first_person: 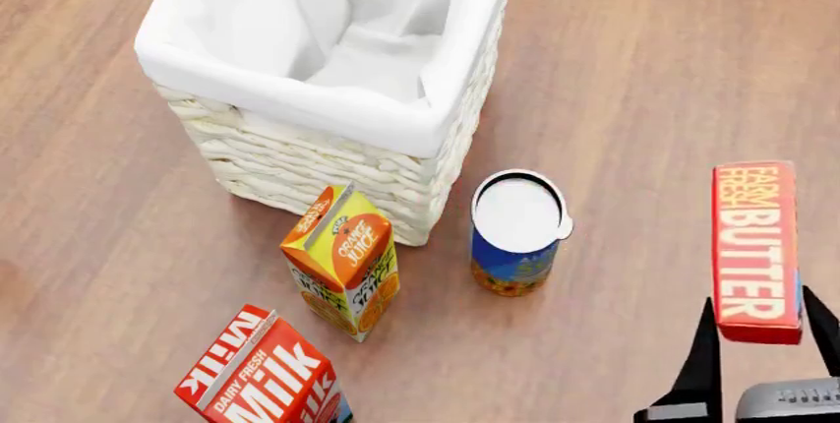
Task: Pick up the butter and put it in the basket.
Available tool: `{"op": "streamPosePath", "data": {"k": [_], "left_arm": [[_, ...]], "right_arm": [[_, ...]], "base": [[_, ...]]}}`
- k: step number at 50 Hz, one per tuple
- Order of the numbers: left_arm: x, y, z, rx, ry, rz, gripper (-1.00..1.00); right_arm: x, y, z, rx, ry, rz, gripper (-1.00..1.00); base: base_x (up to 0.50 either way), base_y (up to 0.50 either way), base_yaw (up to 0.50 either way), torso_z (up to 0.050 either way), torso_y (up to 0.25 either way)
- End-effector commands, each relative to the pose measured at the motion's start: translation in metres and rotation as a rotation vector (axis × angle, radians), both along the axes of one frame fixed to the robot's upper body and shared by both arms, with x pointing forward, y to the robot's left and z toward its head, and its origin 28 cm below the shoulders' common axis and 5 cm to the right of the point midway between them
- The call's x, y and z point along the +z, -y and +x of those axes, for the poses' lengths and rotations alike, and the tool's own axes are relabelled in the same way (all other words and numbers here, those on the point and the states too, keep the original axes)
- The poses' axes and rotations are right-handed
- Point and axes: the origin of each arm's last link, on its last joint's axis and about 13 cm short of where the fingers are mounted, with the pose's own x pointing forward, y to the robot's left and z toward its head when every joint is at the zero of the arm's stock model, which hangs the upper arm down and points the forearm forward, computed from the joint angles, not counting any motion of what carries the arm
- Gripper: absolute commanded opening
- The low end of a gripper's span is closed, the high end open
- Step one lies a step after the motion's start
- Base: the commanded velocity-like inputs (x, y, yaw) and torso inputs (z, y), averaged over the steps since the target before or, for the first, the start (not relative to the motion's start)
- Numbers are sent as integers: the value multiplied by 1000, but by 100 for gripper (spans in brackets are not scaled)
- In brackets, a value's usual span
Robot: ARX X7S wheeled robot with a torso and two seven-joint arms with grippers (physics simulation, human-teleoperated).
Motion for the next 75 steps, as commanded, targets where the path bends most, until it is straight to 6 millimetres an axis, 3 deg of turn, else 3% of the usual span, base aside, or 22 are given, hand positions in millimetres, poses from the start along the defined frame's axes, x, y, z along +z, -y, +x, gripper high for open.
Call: {"op": "streamPosePath", "data": {"k": [1,22,51,67,75], "left_arm": [[1,0,0,6,2,-5,100],[1,1,-1,10,0,-9,100],[3,2,-3,18,4,-25,100],[2,4,-5,13,5,-32,100],[3,4,-7,10,7,-36,100]], "right_arm": [[40,18,17,-15,109,9,-100],[88,49,56,-49,74,52,-100],[178,65,119,-72,-15,51,-100],[204,72,146,-60,-145,226,-100],[210,63,164,-66,-230,308,-100]], "base": [[0,0,0,0,0],[0,0,0,0,1],[0,0,0,0,1],[0,0,0,1,2],[0,0,0,0,1]]}}
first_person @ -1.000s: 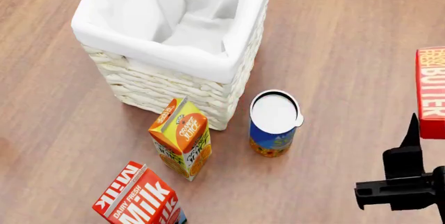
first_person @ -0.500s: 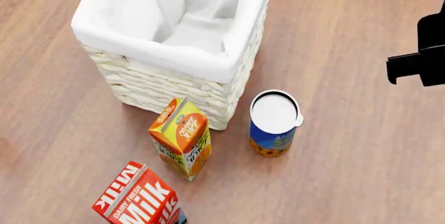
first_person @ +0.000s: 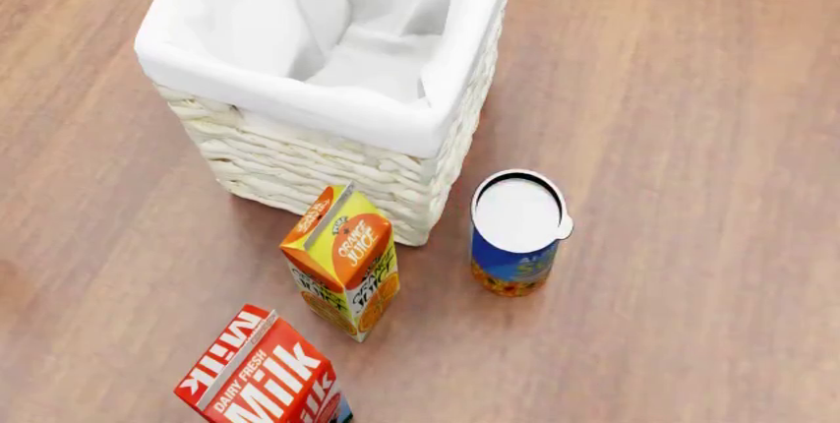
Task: Pick up the butter and put it in the basket.
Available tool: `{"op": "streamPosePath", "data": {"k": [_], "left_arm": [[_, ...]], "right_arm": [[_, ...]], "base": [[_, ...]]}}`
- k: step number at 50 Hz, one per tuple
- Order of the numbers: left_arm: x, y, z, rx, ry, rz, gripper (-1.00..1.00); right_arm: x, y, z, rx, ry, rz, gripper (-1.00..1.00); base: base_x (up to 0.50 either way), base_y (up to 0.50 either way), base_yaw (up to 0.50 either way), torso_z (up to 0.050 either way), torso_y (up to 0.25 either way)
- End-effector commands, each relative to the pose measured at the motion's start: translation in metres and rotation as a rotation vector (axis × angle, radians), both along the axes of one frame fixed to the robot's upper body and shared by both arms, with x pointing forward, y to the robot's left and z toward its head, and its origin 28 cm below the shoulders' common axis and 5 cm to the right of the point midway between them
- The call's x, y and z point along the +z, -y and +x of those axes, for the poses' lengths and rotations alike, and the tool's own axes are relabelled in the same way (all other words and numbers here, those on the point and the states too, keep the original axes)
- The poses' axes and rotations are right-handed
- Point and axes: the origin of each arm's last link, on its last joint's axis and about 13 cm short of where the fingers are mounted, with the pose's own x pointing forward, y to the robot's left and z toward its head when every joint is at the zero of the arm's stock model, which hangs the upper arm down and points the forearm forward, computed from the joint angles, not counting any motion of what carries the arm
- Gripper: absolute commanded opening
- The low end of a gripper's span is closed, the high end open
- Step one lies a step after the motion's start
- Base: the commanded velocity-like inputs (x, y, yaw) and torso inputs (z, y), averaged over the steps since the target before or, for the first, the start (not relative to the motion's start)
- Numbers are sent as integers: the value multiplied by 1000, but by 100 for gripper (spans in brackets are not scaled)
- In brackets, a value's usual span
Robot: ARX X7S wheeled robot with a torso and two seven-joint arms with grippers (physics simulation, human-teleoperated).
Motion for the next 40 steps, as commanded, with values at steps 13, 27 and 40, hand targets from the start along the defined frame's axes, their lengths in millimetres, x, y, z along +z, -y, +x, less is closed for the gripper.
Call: {"op": "streamPosePath", "data": {"k": [13,27,40], "left_arm": [[1,0,-3,-9,3,-6,100],[3,0,-3,-6,5,-12,100],[3,0,-2,-6,4,-16,100]], "right_arm": [[44,-26,49,71,-108,90,-100],[51,-49,73,231,-193,47,-100],[38,-77,86,464,-283,-1,-100]], "base": [[0,0,0,1,2],[0,0,0,0,1],[0,0,0,1,1]]}}
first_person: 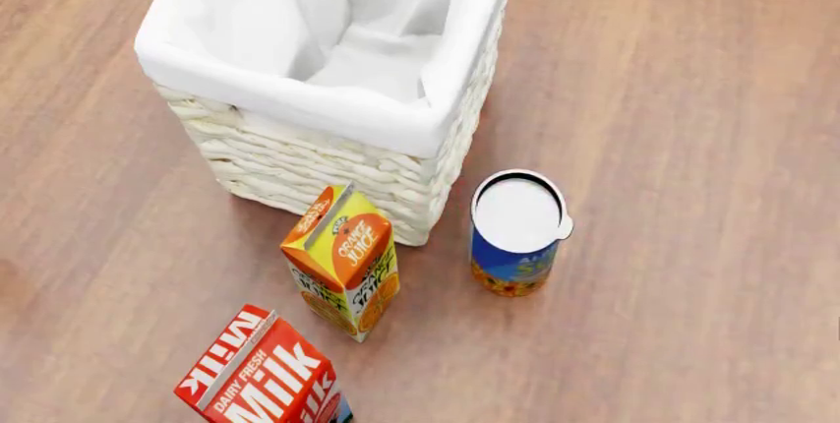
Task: Pick up the butter and put it in the basket.
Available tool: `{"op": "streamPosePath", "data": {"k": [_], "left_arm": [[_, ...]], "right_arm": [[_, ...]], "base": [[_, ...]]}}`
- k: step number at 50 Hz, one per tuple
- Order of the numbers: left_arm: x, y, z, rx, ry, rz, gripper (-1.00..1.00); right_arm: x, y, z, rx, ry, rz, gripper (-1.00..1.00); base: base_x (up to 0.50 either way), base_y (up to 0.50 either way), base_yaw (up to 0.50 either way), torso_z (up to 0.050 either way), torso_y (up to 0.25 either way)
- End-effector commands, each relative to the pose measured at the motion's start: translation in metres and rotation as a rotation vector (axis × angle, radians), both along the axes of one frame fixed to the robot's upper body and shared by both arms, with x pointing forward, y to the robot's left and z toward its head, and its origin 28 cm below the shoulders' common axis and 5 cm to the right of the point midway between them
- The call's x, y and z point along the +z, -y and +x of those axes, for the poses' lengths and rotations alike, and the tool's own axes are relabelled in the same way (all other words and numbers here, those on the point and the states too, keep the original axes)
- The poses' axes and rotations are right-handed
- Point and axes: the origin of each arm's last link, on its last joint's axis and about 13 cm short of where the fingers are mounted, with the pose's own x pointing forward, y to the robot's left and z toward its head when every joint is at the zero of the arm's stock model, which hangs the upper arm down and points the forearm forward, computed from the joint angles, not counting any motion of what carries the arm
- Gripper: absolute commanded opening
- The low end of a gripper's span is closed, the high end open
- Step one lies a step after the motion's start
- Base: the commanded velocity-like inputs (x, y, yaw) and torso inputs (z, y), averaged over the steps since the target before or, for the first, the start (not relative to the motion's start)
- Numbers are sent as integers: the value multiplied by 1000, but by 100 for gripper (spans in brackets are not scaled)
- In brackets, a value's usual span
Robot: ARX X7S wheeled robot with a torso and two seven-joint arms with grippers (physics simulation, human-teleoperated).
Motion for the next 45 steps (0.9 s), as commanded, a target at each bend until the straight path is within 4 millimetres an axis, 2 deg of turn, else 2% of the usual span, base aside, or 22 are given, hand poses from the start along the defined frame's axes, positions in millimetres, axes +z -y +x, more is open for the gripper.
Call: {"op": "streamPosePath", "data": {"k": [1,24,45], "left_arm": [[0,0,1,1,-1,-4,100],[2,0,-1,4,-4,-7,100],[3,2,-7,-3,-7,-4,100]], "right_arm": [[2,-23,7,192,-39,-36,-100],[-12,-55,19,393,-61,-18,-100],[-17,-63,21,529,-123,-23,-100]], "base": [[0,0,0,0,0],[0,0,0,0,1],[0,0,0,0,1]]}}
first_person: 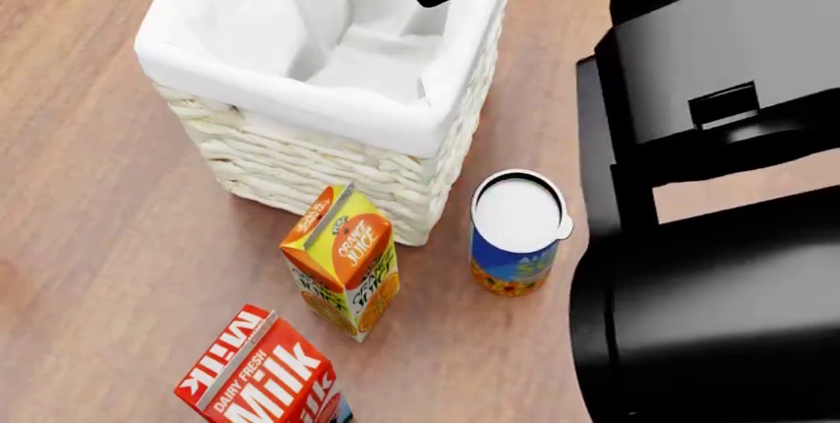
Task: Pick up the butter and put it in the basket.
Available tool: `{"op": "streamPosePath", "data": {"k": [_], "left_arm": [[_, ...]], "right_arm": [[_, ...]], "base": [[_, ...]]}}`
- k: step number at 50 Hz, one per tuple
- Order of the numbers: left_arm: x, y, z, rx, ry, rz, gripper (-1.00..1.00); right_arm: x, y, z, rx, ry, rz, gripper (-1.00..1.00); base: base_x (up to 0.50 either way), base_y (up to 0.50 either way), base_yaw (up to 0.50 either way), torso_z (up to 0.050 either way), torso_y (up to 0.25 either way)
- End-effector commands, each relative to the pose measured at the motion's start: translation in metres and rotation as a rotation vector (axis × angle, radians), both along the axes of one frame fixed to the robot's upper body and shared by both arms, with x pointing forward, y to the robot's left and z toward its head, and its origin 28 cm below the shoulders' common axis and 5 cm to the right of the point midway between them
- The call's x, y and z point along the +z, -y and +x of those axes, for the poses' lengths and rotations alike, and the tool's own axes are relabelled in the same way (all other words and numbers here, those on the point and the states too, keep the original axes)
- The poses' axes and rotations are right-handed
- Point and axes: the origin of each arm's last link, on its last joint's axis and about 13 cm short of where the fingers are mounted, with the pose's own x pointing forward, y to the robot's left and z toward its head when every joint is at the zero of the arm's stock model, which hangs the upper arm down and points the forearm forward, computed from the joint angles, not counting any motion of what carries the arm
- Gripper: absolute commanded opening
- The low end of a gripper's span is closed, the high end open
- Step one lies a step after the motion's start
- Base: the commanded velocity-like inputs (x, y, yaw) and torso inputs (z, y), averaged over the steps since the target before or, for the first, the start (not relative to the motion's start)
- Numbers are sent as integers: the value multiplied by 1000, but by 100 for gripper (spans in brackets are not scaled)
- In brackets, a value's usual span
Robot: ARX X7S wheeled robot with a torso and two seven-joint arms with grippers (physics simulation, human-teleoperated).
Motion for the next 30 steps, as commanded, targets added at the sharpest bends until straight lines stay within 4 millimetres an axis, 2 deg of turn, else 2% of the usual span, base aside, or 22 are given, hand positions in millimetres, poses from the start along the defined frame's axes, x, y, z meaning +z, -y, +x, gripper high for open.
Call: {"op": "streamPosePath", "data": {"k": [1,15,30], "left_arm": [[1,1,-3,-2,-1,0,100],[0,1,-2,-3,-4,1,100],[1,1,-3,-4,-4,-1,100]], "right_arm": [[4,-7,-1,103,-17,23,-100],[10,-7,-2,161,-16,39,-100],[6,-8,0,193,-23,53,-100]], "base": [[0,0,0,0,0],[0,0,0,1,1],[0,0,0,1,1]]}}
